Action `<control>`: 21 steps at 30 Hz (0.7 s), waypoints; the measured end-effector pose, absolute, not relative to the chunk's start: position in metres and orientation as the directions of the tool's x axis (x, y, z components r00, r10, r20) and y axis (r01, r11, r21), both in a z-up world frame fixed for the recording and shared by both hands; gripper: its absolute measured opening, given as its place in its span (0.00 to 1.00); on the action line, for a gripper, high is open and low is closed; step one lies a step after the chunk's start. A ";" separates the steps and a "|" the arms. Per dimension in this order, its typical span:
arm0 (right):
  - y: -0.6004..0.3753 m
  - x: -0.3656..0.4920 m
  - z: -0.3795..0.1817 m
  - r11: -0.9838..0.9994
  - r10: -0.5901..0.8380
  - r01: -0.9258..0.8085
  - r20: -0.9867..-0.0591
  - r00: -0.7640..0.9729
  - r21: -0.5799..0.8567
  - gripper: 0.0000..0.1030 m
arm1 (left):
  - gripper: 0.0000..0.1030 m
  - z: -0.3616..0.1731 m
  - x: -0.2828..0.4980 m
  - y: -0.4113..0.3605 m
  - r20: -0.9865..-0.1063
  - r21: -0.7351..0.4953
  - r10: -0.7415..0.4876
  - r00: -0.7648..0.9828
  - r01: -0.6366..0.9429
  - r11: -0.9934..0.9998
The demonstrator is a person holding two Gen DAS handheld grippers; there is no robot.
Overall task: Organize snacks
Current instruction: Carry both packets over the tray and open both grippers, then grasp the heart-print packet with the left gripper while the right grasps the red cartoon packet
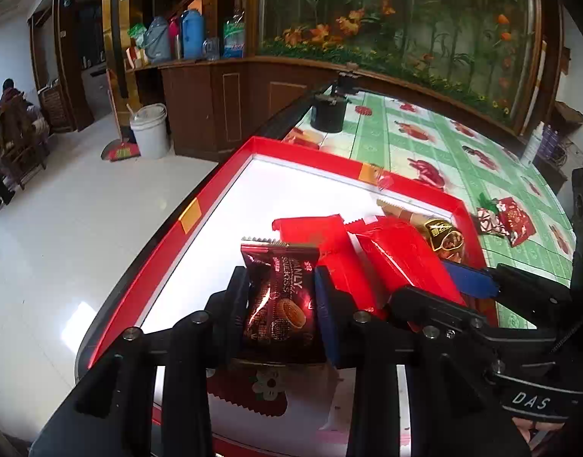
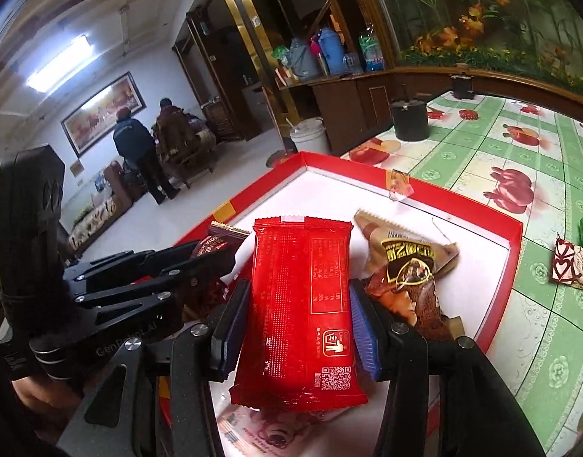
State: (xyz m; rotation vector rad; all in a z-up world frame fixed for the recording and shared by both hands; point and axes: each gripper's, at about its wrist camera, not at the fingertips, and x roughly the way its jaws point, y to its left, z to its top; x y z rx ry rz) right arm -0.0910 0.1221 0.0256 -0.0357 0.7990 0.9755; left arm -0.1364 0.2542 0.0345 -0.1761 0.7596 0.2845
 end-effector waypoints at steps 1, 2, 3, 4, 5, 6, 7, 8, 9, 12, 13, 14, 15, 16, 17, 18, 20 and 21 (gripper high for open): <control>0.122 -0.091 0.025 0.585 0.722 -0.748 -0.622 0.303 0.314 0.51 | 0.33 0.033 -0.135 0.255 -0.708 -0.055 0.194 0.679 -0.327 0.943; 0.122 -0.091 0.025 0.590 0.715 -0.747 -0.628 0.308 0.307 0.51 | 0.33 0.031 -0.135 0.256 -0.716 -0.058 0.190 0.672 -0.329 0.943; 0.123 -0.092 0.025 0.594 0.709 -0.747 -0.632 0.313 0.297 0.51 | 0.33 0.030 -0.135 0.256 -0.721 -0.062 0.186 0.667 -0.330 0.942; 0.122 -0.093 0.026 0.595 0.706 -0.750 -0.633 0.316 0.289 0.51 | 0.35 0.030 -0.135 0.256 -0.725 -0.065 0.187 0.663 -0.336 0.940; 0.121 -0.095 0.027 0.595 0.705 -0.753 -0.633 0.321 0.282 0.51 | 0.38 0.030 -0.136 0.256 -0.727 -0.065 0.190 0.660 -0.341 0.938; 0.120 -0.096 0.028 0.596 0.705 -0.754 -0.630 0.326 0.276 0.51 | 0.44 0.030 -0.136 0.256 -0.727 -0.066 0.192 0.659 -0.346 0.936; 0.119 -0.096 0.030 0.595 0.707 -0.757 -0.624 0.332 0.271 0.51 | 0.47 0.033 -0.138 0.255 -0.722 -0.068 0.196 0.663 -0.350 0.934; 0.116 -0.098 0.034 0.592 0.716 -0.759 -0.610 0.340 0.271 0.51 | 0.48 0.035 -0.139 0.255 -0.715 -0.065 0.203 0.669 -0.353 0.933; 0.111 -0.099 0.039 0.588 0.729 -0.760 -0.589 0.350 0.277 0.51 | 0.52 0.038 -0.141 0.254 -0.705 -0.056 0.217 0.675 -0.358 0.932; 0.096 -0.095 0.052 0.587 0.760 -0.751 -0.524 0.384 0.303 0.55 | 0.67 0.047 -0.144 0.250 -0.675 -0.035 0.251 0.694 -0.370 0.928; 0.089 -0.093 0.055 0.593 0.764 -0.743 -0.507 0.399 0.310 0.55 | 0.68 0.051 -0.145 0.247 -0.664 -0.031 0.257 0.703 -0.369 0.929; 0.081 -0.087 0.060 0.605 0.764 -0.729 -0.490 0.420 0.319 0.55 | 0.69 0.054 -0.145 0.244 -0.654 -0.024 0.260 0.710 -0.364 0.931; 0.074 -0.083 0.062 0.614 0.762 -0.719 -0.482 0.432 0.326 0.55 | 0.70 0.056 -0.145 0.242 -0.649 -0.018 0.261 0.715 -0.357 0.934; 0.066 -0.077 0.064 0.627 0.757 -0.705 -0.475 0.449 0.332 0.55 | 0.71 0.060 -0.144 0.237 -0.641 -0.006 0.261 0.722 -0.344 0.939; 0.055 -0.069 0.066 0.645 0.746 -0.688 -0.471 0.471 0.334 0.55 | 0.71 0.063 -0.144 0.233 -0.635 0.002 0.258 0.728 -0.333 0.943; 0.042 -0.060 0.068 0.668 0.730 -0.664 -0.468 0.498 0.334 0.55 | 0.71 0.065 -0.142 0.229 -0.631 0.008 0.253 0.734 -0.320 0.948; 0.010 -0.036 0.071 0.712 0.696 -0.610 -0.467 0.545 0.348 0.55 | 0.72 0.068 -0.138 0.217 -0.628 0.018 0.223 0.746 -0.273 0.962; -0.005 -0.025 0.070 0.730 0.680 -0.582 -0.469 0.564 0.358 0.55 | 0.72 0.069 -0.136 0.211 -0.629 0.020 0.207 0.749 -0.251 0.968</control>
